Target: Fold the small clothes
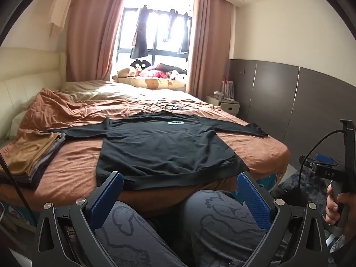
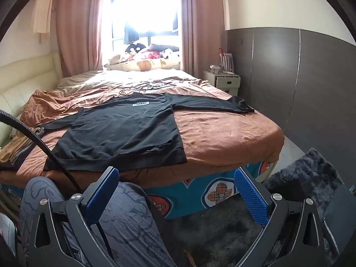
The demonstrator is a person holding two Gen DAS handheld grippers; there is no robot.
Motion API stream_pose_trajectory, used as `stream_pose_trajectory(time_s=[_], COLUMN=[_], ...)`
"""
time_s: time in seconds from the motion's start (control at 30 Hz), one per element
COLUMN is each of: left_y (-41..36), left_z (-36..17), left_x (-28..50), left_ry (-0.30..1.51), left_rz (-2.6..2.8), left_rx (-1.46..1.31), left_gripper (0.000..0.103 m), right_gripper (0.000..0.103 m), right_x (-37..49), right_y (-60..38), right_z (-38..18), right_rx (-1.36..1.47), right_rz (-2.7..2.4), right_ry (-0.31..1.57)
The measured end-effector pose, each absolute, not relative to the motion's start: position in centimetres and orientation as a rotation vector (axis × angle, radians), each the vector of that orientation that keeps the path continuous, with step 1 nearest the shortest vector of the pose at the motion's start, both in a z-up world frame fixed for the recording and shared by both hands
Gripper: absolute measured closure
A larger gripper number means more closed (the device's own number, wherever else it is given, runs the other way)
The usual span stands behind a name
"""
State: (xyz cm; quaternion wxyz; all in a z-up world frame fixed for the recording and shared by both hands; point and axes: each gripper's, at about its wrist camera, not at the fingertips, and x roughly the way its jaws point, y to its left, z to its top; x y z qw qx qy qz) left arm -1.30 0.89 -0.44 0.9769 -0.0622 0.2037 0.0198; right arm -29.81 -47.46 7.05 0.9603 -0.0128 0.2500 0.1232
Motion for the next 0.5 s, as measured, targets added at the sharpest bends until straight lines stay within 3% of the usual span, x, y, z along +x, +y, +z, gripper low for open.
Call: stream_pose_trajectory(time_s=[0.5], left_y=[0.9], left_z=[-0.5], left_x=[-1.9], left_ry=[0.394], left_rz=[0.035], left_rx=[-0.124], left_gripper=[0.000], right_gripper=[0.000], right_x=[-29.8], right_y=[-48.5], right_z=[7.1], right_rx=[-0.018], right_rz=[0.246], right_ry=[0.505])
